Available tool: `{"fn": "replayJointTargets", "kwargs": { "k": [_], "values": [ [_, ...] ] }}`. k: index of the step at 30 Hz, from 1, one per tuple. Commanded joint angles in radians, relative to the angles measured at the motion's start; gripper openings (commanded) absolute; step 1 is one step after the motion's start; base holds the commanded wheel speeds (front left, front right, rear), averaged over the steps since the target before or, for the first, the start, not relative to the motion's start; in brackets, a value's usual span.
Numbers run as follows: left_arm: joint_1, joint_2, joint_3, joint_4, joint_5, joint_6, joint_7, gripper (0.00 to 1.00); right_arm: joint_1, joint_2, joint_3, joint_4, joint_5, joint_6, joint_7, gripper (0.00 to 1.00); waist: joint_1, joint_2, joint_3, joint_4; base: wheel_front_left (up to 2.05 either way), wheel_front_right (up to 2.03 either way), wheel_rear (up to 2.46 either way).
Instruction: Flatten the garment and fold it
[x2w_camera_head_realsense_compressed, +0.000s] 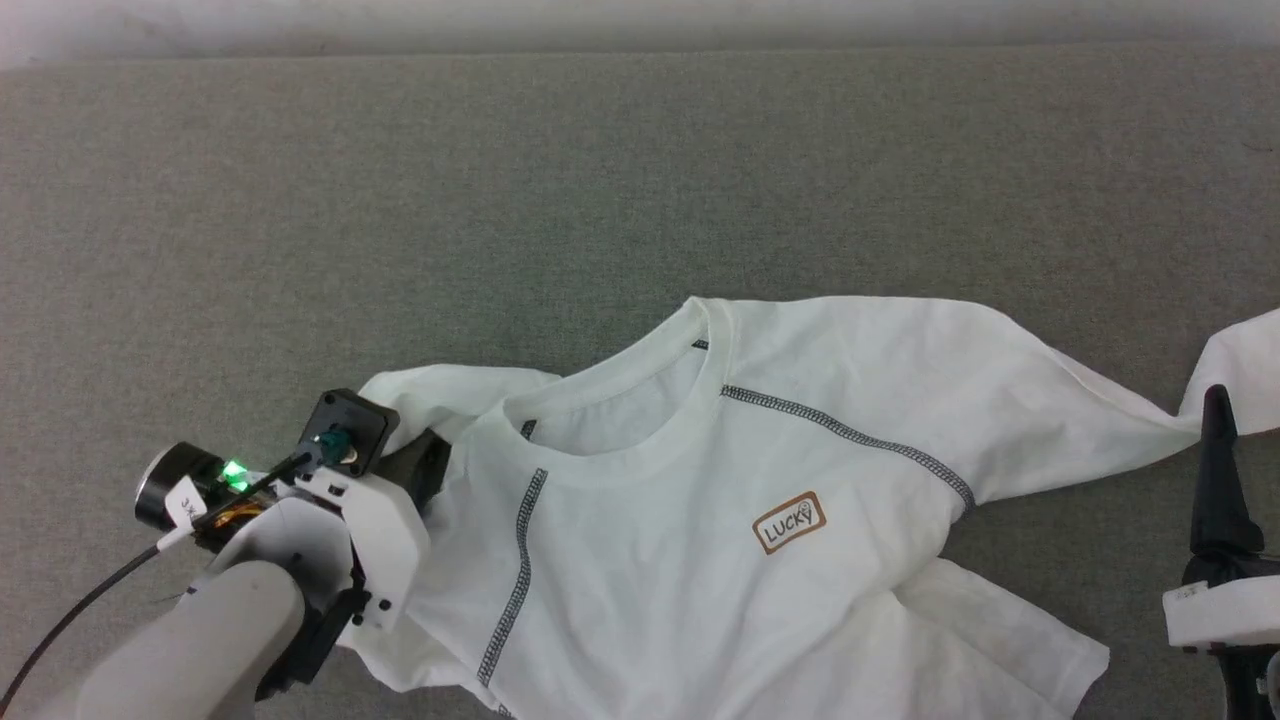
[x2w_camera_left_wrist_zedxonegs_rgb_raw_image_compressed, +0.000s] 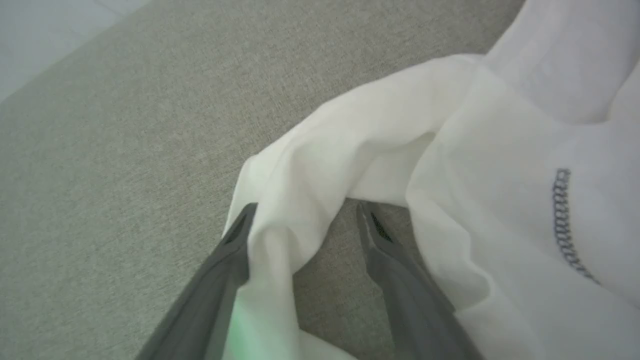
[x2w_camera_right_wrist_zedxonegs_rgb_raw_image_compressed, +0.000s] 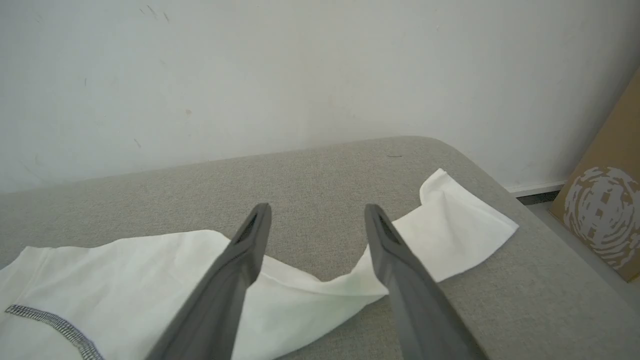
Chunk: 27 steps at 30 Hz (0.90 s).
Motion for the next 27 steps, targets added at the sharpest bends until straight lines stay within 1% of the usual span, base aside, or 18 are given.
{"fn": "replayJointTargets", "kwargs": {
  "k": [1, 3, 4, 5, 7, 9, 11, 13, 17, 21, 24, 27],
  "values": [
    [-0.017, -0.012, -0.003, 0.019, -0.004, -0.007, -0.01, 1.0, -0.018, 0.002, 0.0, -0.007, -0.007, -0.001, 0.001, 1.0, -0.0001, 0.0, 0.011, -0.004, 0.0, 0.0, 0.0],
    [-0.018, -0.033, -0.008, 0.048, -0.016, -0.026, -0.022, 1.0, -0.022, 0.002, 0.001, -0.011, -0.009, -0.001, 0.006, 1.0, -0.0001, 0.0, 0.014, -0.004, 0.0, 0.0, 0.0],
    [-0.018, -0.043, -0.011, 0.06, -0.023, -0.036, -0.027, 0.4, -0.023, 0.002, 0.001, -0.013, -0.01, -0.001, 0.007, 1.0, -0.0001, 0.0, 0.015, -0.003, 0.0, 0.0, 0.0],
    [-0.02, -0.052, -0.011, 0.068, -0.027, -0.044, -0.037, 0.0, -0.024, 0.002, 0.001, -0.016, -0.011, -0.001, 0.009, 1.0, -0.0001, 0.0, 0.016, -0.002, 0.0, 0.0, 0.0],
    [-0.023, -0.065, -0.007, 0.077, -0.036, -0.056, -0.062, 0.0, -0.023, 0.002, -0.001, -0.02, -0.013, -0.001, 0.012, 1.0, -0.0001, 0.0, 0.017, 0.003, 0.0, 0.0, 0.0],
    [-0.029, -0.072, 0.012, 0.076, -0.039, -0.05, -0.101, 0.0, -0.021, 0.002, -0.004, -0.022, -0.015, -0.001, 0.015, 1.0, -0.0001, 0.0, 0.013, 0.009, 0.0, 0.0, 0.0],
    [-0.033, -0.077, 0.055, 0.061, -0.055, -0.026, -0.152, 0.0, -0.018, 0.002, -0.008, -0.025, -0.016, -0.001, 0.018, 1.0, -0.0001, 0.0, 0.009, 0.018, 0.0, 0.0, 0.0],
    [-0.038, -0.069, 0.107, 0.037, -0.072, 0.002, -0.201, 0.0, -0.015, 0.002, -0.009, -0.028, -0.015, -0.001, 0.02, 1.0, -0.0001, 0.0, 0.005, 0.027, 0.0, 0.0, 0.0],
    [-0.025, -0.022, 0.23, -0.03, -0.109, 0.094, -0.268, 0.0, -0.011, 0.002, -0.008, -0.03, -0.012, -0.001, 0.021, 1.0, -0.0001, 0.0, -0.002, 0.042, 0.0, 0.0, 0.0],
    [0.039, 0.023, 0.373, -0.075, -0.161, 0.215, -0.337, 0.0, -0.009, 0.002, -0.004, -0.026, -0.004, -0.001, 0.017, 1.0, -0.0001, 0.0, -0.002, 0.047, 0.0, 0.0, 0.0],
    [0.122, 0.031, 0.469, -0.067, -0.213, 0.293, -0.384, 0.0, -0.01, 0.002, 0.0, -0.021, 0.002, -0.001, 0.012, 1.0, -0.0001, 0.0, 0.002, 0.045, 0.0, 0.0, 0.0],
    [0.218, 0.025, 0.52, -0.033, -0.26, 0.354, -0.388, 0.0, -0.012, 0.002, 0.0, -0.015, 0.004, -0.001, 0.009, 1.0, -0.0001, 0.0, 0.006, 0.039, 0.0, 0.0, 0.0]
  ]
}}
